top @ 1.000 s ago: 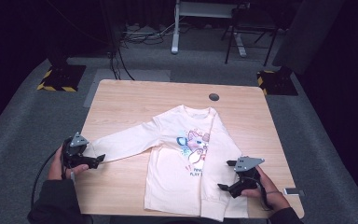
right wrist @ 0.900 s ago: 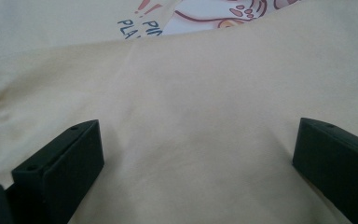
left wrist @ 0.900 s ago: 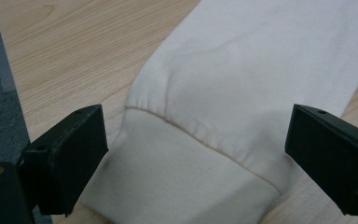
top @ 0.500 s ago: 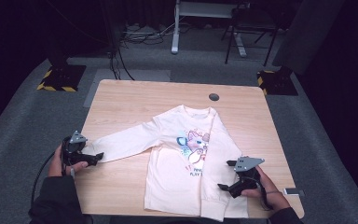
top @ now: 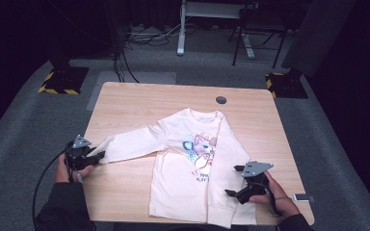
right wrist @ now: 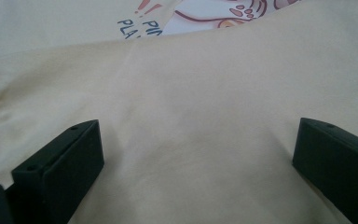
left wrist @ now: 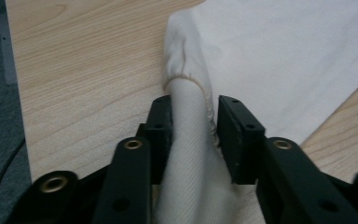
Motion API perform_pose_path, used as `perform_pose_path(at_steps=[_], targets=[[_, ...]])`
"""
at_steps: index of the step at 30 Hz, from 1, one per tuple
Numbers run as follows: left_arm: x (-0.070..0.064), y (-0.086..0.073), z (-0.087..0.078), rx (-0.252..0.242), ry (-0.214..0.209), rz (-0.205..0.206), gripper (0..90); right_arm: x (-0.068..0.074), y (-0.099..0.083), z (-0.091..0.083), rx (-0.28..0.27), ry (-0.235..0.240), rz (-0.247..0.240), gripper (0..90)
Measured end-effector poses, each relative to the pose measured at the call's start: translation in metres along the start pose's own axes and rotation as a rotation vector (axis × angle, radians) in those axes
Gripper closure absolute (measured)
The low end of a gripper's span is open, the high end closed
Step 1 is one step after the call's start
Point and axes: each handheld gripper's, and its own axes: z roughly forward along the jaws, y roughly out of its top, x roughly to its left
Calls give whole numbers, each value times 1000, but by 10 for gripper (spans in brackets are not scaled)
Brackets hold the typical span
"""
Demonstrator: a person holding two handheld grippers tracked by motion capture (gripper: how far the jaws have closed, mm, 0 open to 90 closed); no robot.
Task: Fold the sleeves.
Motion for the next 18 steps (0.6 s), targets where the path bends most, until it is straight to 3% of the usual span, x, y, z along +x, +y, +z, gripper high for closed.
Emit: perform_pose_path(at_steps=[2, 7, 18], targets=[[-2, 0, 1, -7, -9, -6, 739, 0, 0, 0, 0, 0, 0, 13], [-6, 1, -1, -13, -14, -8, 782, 0, 0, 0, 0, 0, 0, 13], [-18, 13, -8, -57, -50, 2, 790, 0, 0, 0, 0, 0, 0, 13]])
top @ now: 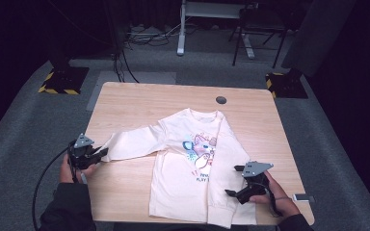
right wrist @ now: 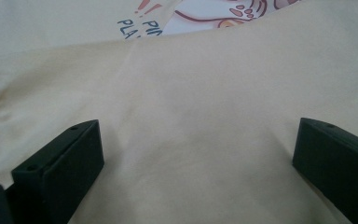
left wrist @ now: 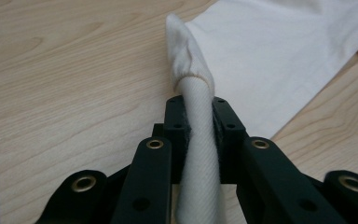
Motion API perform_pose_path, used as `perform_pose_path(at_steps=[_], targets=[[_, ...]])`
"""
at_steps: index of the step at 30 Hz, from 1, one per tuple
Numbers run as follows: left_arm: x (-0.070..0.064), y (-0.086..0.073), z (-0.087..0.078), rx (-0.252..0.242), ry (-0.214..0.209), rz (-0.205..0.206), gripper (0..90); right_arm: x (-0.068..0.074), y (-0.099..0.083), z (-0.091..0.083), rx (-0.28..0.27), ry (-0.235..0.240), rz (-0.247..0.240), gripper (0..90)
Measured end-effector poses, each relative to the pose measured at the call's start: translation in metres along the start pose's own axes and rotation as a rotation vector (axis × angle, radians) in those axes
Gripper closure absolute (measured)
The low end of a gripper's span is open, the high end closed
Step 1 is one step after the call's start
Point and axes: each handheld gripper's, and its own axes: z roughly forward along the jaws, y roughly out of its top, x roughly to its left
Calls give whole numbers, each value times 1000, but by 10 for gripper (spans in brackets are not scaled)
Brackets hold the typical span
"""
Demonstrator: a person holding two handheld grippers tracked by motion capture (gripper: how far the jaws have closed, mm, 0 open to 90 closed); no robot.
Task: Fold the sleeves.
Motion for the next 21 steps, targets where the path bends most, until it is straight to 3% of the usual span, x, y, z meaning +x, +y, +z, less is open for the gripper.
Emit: perform_pose_path(at_steps=[12, 14, 16, 21], targets=[[-33, 22, 5, -17, -91, 87, 805, 0, 0, 0, 0, 0, 0, 13], [-38, 25, 7, -25, -97, 89, 803, 0, 0, 0, 0, 0, 0, 13], [-41, 27, 9, -29, -134, 92, 804, 0, 0, 0, 0, 0, 0, 13], [-51, 33, 16, -18, -143, 107, 804, 0, 0, 0, 0, 0, 0, 13]])
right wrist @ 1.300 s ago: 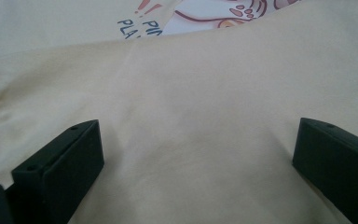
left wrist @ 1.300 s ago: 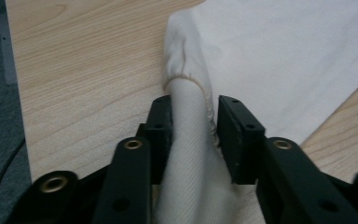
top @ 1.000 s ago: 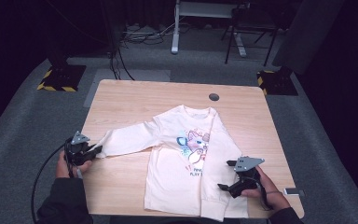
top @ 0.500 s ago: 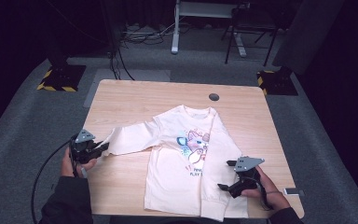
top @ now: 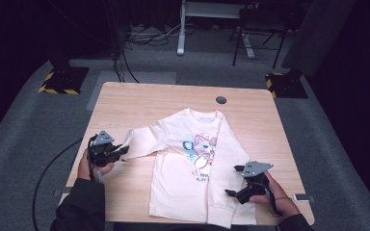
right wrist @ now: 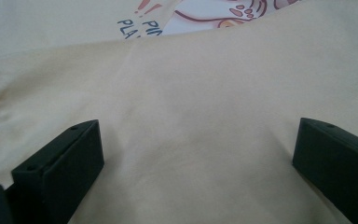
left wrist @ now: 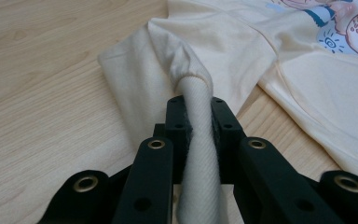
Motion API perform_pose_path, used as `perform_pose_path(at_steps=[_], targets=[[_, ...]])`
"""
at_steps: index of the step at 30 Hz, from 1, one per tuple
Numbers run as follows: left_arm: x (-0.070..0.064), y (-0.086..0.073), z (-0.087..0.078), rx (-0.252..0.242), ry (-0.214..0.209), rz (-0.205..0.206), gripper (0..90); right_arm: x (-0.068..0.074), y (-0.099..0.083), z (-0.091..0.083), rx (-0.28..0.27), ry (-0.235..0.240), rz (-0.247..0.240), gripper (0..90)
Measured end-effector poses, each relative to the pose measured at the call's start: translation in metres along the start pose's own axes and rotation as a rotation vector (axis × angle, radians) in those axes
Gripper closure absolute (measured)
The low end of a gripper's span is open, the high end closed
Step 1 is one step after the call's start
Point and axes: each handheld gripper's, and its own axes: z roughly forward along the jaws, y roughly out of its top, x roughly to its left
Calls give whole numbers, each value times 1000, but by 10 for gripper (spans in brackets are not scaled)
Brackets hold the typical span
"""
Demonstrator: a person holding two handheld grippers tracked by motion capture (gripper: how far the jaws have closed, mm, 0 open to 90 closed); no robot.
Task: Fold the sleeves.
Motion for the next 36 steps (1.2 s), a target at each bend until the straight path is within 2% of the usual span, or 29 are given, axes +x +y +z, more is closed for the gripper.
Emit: perform_pose_path(at_steps=[12, 24, 36], targets=[[-26, 15, 12, 1, -50, 52, 806, 0, 0, 0, 0, 0, 0, 13], [-51, 26, 22, -8, -118, 99, 807, 0, 0, 0, 0, 0, 0, 13], [-85, 35, 34, 5, -206, 169, 807, 0, 0, 0, 0, -1, 0, 13]])
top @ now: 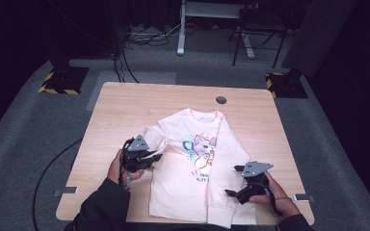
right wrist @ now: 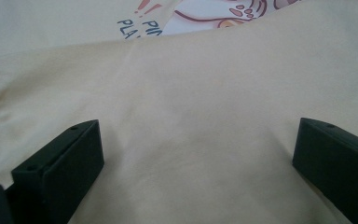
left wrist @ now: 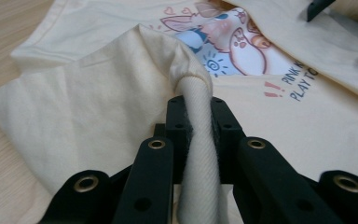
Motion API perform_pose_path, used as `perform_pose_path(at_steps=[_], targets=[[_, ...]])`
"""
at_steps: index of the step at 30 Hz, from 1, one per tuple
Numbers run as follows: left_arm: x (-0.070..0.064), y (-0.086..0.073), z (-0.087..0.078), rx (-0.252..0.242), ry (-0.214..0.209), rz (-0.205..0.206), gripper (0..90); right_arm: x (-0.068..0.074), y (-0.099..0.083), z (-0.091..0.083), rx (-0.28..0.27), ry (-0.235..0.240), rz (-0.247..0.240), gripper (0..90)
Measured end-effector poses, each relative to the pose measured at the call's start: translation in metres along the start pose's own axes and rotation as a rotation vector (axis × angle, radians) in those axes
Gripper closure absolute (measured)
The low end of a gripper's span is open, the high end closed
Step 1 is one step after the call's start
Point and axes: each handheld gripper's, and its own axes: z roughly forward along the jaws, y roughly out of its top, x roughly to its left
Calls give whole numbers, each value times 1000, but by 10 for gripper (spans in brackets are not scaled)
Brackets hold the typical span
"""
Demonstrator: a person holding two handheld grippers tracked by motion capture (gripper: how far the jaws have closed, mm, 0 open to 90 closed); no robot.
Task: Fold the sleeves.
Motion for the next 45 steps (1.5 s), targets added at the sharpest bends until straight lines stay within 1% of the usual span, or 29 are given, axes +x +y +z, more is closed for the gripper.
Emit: perform_pose_path(at_steps=[5, 7, 8, 15, 23, 27, 36, 40, 42, 45], targets=[[-11, 4, 9, 8, -36, 23, 807, 0, 0, 0, 0, 0, 0, 13], [-15, 5, 13, 15, -48, 40, 807, 0, 0, 0, 0, 0, 0, 13], [-17, 5, 14, 16, -52, 39, 807, 0, 0, 0, 0, 0, 0, 13], [-30, 8, 20, 18, -88, 65, 807, 0, 0, 0, 0, 0, 0, 13], [-46, 12, 26, 29, -130, 112, 807, 0, 0, 0, 0, 0, 0, 13], [-52, 11, 28, 41, -144, 130, 807, 0, 0, 0, 0, 0, 0, 13], [-58, 11, 32, 52, -169, 141, 807, 0, 0, 0, 0, 0, 0, 13], [-62, 11, 33, 57, -180, 152, 807, 0, 0, 0, 0, 0, 0, 13], [-64, 11, 34, 63, -184, 165, 807, 0, 0, 0, 0, 0, 0, 13], [-67, 10, 34, 63, -198, 168, 807, 0, 0, 0, 0, 0, 0, 13]])
